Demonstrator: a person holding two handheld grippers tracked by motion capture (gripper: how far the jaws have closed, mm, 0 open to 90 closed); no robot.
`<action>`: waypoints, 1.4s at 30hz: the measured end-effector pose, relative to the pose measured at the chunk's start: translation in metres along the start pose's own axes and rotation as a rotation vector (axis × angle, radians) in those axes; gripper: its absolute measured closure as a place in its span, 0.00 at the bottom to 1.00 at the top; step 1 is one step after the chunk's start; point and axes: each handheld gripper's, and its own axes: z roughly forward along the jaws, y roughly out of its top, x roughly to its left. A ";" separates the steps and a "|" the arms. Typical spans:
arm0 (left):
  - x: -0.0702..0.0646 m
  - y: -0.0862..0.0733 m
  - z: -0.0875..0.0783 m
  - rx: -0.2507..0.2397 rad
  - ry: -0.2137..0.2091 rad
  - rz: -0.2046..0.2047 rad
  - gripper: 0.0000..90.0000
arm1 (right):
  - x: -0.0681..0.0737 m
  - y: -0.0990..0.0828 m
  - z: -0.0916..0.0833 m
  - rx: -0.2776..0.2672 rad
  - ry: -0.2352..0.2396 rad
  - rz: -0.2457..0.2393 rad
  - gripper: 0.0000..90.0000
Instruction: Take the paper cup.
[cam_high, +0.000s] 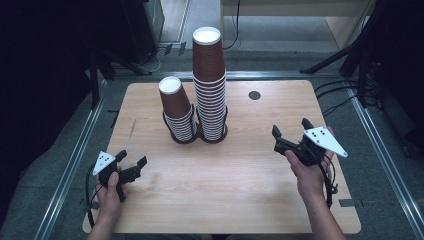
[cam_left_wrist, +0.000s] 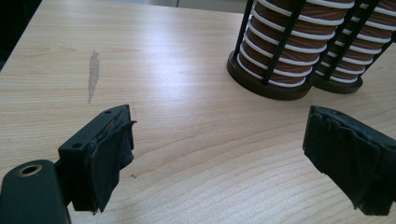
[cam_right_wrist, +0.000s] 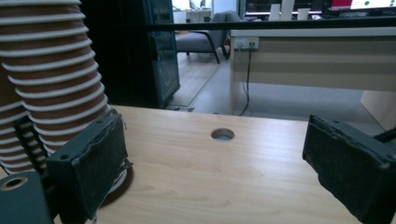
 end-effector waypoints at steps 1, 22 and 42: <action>0.000 0.000 0.000 -0.001 0.000 0.001 0.09 | 0.003 0.003 0.002 -0.002 0.007 -0.003 0.07; 0.000 0.000 -0.001 -0.012 -0.002 0.000 0.09 | 0.068 0.050 0.040 -0.030 0.121 -0.066 0.07; 0.000 -0.001 -0.003 -0.024 -0.003 -0.005 0.09 | 0.116 0.082 0.072 -0.052 0.192 -0.114 0.07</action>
